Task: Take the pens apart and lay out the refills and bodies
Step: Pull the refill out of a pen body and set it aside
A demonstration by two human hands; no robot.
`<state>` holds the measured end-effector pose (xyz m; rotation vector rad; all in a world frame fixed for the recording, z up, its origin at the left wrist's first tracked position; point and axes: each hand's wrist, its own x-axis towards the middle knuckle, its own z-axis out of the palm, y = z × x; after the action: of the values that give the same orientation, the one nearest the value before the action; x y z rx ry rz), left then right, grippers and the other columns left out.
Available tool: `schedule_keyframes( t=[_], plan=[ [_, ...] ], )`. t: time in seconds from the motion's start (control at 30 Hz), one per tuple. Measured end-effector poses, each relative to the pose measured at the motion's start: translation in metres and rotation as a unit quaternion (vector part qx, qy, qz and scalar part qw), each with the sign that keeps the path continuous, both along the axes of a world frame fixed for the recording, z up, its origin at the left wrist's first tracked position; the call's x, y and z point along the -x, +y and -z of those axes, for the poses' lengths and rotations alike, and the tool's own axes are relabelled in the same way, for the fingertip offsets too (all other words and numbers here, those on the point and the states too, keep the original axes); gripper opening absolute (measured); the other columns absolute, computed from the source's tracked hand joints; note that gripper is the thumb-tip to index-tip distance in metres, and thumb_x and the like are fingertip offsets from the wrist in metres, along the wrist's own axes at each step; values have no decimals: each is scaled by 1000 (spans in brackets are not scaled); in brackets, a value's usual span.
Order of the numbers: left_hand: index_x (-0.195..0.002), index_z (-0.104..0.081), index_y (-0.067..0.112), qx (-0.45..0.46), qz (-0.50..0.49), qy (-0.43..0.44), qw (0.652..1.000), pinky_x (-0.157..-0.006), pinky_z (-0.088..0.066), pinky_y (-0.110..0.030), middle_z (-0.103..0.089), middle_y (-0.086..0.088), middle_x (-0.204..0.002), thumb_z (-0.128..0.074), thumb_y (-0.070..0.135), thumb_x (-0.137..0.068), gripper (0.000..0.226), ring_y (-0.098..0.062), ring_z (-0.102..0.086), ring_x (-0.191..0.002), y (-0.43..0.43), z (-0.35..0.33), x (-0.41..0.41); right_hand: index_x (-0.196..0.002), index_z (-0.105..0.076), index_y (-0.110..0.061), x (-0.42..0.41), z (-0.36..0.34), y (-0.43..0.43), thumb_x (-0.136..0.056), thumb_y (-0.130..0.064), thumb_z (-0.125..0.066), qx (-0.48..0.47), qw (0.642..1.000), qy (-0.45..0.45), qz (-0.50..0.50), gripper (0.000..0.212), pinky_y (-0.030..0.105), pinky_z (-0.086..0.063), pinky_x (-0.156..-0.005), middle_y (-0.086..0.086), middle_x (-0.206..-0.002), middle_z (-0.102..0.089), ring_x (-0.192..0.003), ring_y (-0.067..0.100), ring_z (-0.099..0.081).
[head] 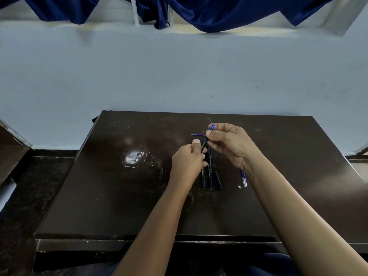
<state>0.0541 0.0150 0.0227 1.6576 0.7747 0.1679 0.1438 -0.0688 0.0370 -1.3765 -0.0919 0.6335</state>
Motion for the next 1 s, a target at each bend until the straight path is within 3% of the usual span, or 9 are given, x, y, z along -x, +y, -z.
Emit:
schedule_keyframes(
  t=[0.1, 0.2, 0.33, 0.4, 0.53, 0.63, 0.7, 0.87, 1.0],
  plan=[
    [-89, -71, 15, -56, 6, -14, 998, -70, -54, -26, -69, 4, -79, -50, 32, -95, 27, -10, -67, -74, 2, 3, 0, -89, -62, -8, 0, 0, 0, -84, 4, -64, 2, 1000, 2, 0, 14, 18, -55, -63, 0, -73, -64, -65, 5, -65],
    [-90, -63, 16, -85, -13, -43, 995, -57, -48, -12, -63, 8, -74, -65, 30, -87, 14, -5, -62, -67, 3, 3, 2, -86, -62, -9, 0, -1, -1, -82, 4, -66, -12, 1000, 6, -6, 14, 18, -56, -64, -2, -69, -65, -65, 6, -66],
    [-94, -68, 14, -17, 8, 9, 1000, -72, -51, -31, -68, 1, -85, -37, 38, -100, 40, -16, -68, -79, 1, 0, -1, -85, -62, -10, -1, 0, -1, -81, 2, -67, -8, 1000, -1, -11, 14, 18, -55, -64, -5, -66, -66, -63, 4, -67],
    [-85, -71, 17, -39, 13, 9, 999, -74, -53, -34, -71, -1, -83, -41, 35, -99, 38, -19, -69, -80, 1, 0, -1, -85, -62, -11, -2, 1, -2, -81, 2, -67, 1, 1000, -3, -13, 14, 18, -54, -65, -5, -67, -66, -66, 5, -66],
    [-91, -62, 16, -85, -7, -36, 996, -71, -52, -27, -65, 4, -87, -65, 31, -87, 16, -11, -63, -78, 4, 4, 2, -85, -61, -9, -2, 1, -3, -82, 1, -67, -2, 1000, 5, -13, 13, 17, -54, -63, -2, -72, -66, -69, 7, -65],
    [-101, -61, 15, -15, 17, -1, 1000, -79, -53, -32, -66, 2, -92, -44, 39, -97, 30, -11, -66, -79, 2, 2, -1, -84, -62, -11, -3, 2, -2, -81, 0, -68, 1, 1000, -1, -19, 12, 17, -54, -64, -5, -67, -67, -68, 6, -65],
    [-100, -67, 12, 2, 33, 10, 999, -76, -51, -27, -68, 3, -89, -35, 34, -101, 39, -8, -65, -73, 1, 1, -2, -84, -62, -11, -3, 2, -2, -81, -1, -69, 10, 1000, -5, -23, 13, 17, -54, -65, -7, -64, -67, -68, 6, -65],
    [-89, -67, 15, -71, 1, -38, 997, -73, -55, -26, -66, 8, -73, -59, 29, -91, 17, -7, -67, -73, 3, 6, 0, -87, -62, -9, -3, 3, -3, -82, 1, -68, 5, 1000, -3, -24, 12, 17, -54, -63, -3, -69, -65, -70, 8, -64],
    [-99, -68, 16, -31, 34, -20, 999, -63, -44, -20, -68, 8, -85, -40, 33, -100, 32, -2, -59, -67, 0, 3, -2, -88, -61, -6, -2, 2, -3, -85, -2, -65, 0, 999, -4, -34, 7, 16, -53, -60, 1, -72, -63, -68, 14, -62]
  ],
)
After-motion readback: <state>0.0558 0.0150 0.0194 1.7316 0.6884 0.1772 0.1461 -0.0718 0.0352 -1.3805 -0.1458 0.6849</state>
